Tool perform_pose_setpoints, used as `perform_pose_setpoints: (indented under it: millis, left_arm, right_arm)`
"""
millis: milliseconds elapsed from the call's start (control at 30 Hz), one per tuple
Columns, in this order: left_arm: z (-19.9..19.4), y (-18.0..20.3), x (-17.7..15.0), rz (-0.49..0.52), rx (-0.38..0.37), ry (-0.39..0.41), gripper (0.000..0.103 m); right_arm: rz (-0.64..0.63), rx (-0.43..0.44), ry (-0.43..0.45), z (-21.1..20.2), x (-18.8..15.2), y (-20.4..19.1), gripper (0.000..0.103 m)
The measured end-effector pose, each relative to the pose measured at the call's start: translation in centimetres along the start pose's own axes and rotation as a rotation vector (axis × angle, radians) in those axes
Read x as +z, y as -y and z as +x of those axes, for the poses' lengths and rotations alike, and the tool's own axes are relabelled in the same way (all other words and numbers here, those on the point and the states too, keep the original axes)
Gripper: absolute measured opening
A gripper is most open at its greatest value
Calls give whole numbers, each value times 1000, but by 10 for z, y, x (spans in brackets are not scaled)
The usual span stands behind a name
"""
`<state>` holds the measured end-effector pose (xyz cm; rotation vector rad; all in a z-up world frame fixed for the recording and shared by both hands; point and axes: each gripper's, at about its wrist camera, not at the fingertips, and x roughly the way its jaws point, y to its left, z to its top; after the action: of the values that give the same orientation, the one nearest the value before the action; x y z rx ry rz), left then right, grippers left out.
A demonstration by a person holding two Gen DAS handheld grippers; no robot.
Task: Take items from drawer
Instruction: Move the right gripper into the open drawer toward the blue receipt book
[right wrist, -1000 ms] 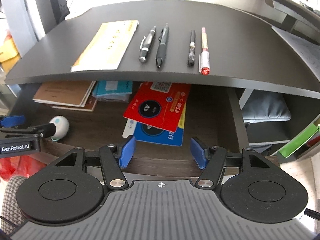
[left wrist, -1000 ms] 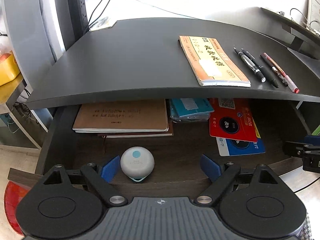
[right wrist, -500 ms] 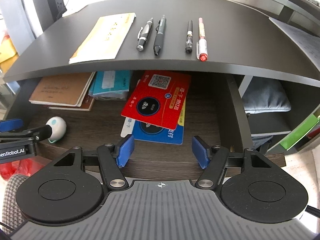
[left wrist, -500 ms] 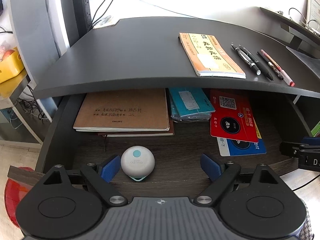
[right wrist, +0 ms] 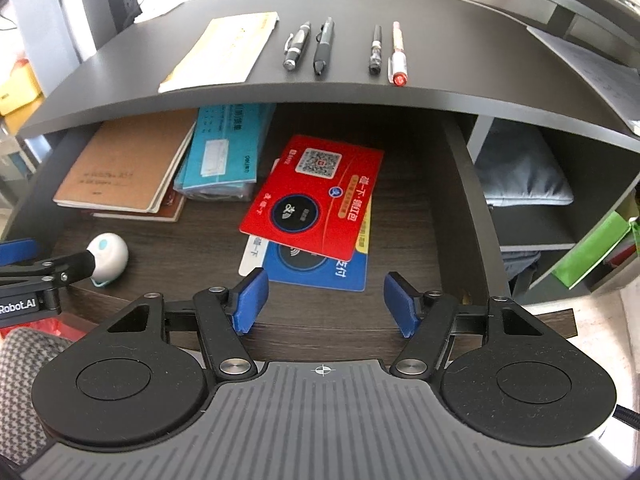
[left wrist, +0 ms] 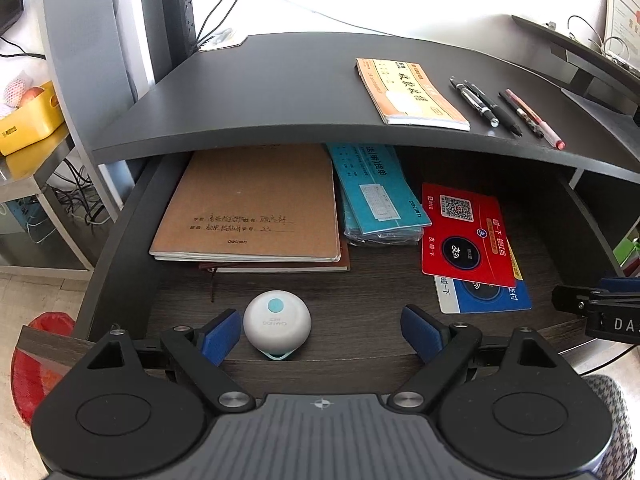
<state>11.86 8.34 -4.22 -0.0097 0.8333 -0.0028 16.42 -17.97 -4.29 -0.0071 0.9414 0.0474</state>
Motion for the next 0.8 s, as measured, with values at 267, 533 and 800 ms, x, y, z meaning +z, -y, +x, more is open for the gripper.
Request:
perform_pose_setpoints:
  millis: [267, 533, 800]
  left_arm:
    - [-8, 2, -12, 13, -6, 0, 88]
    - [-12, 2, -18, 11, -11, -3, 87]
    - [-9, 1, -15, 11, -18, -13, 87]
  right_arm:
    - [-34, -2, -23, -13, -16, -3, 68]
    - [-43, 23, -42, -20, -28, -4, 66]
    - [-51, 7, -60, -18, -23, -6, 68]
